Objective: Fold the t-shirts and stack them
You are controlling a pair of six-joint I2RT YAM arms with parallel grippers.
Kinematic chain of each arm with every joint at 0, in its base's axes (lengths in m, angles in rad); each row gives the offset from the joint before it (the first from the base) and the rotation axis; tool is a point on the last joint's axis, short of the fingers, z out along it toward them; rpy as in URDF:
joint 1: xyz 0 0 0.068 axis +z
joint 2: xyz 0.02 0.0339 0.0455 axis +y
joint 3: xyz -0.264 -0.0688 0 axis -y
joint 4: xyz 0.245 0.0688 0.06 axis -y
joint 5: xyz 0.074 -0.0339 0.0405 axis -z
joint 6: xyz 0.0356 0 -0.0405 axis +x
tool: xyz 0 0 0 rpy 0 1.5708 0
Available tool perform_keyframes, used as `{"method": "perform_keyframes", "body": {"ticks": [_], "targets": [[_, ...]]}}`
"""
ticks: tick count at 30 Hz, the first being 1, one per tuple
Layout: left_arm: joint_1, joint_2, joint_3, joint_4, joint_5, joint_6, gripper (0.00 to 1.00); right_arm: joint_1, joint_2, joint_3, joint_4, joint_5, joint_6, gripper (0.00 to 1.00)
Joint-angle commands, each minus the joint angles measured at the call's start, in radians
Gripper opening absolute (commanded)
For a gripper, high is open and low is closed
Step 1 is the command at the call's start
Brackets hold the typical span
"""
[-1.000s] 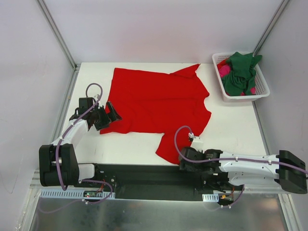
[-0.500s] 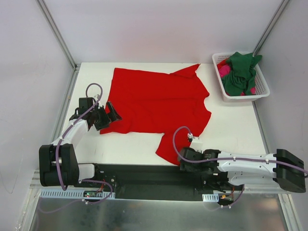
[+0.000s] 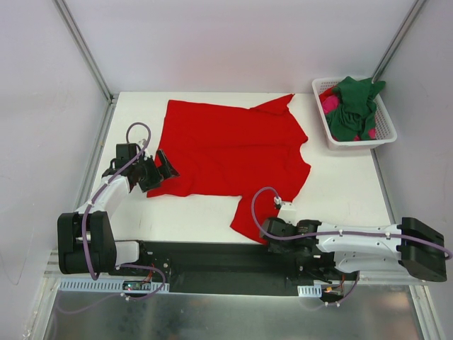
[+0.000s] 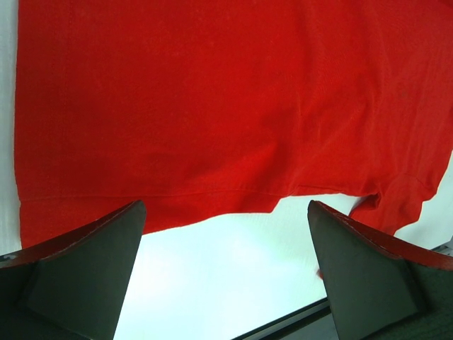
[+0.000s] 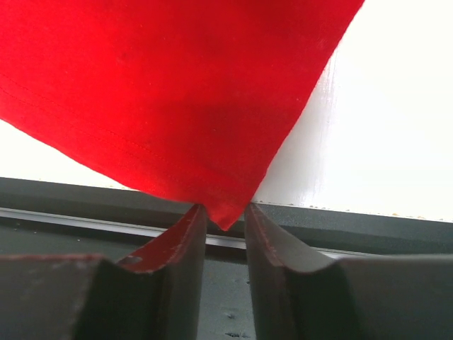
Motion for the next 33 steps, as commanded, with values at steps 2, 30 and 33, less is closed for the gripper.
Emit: {"method": "perform_keyframes", "body": {"ticks": [2, 30, 33], "targets": [[0.015, 0.000, 0.024, 0.015, 0.006, 0.001, 0.99, 0.002, 0.006, 0.029, 0.008, 0.026, -0.003, 0.25], [0.019, 0.007, 0.031, 0.017, 0.014, 0.001, 0.99, 0.002, -0.032, 0.067, -0.075, 0.072, -0.015, 0.43], [0.019, 0.007, 0.031, 0.015, 0.015, 0.001, 0.99, 0.002, -0.021, 0.067, -0.066, 0.070, -0.015, 0.33]]}}
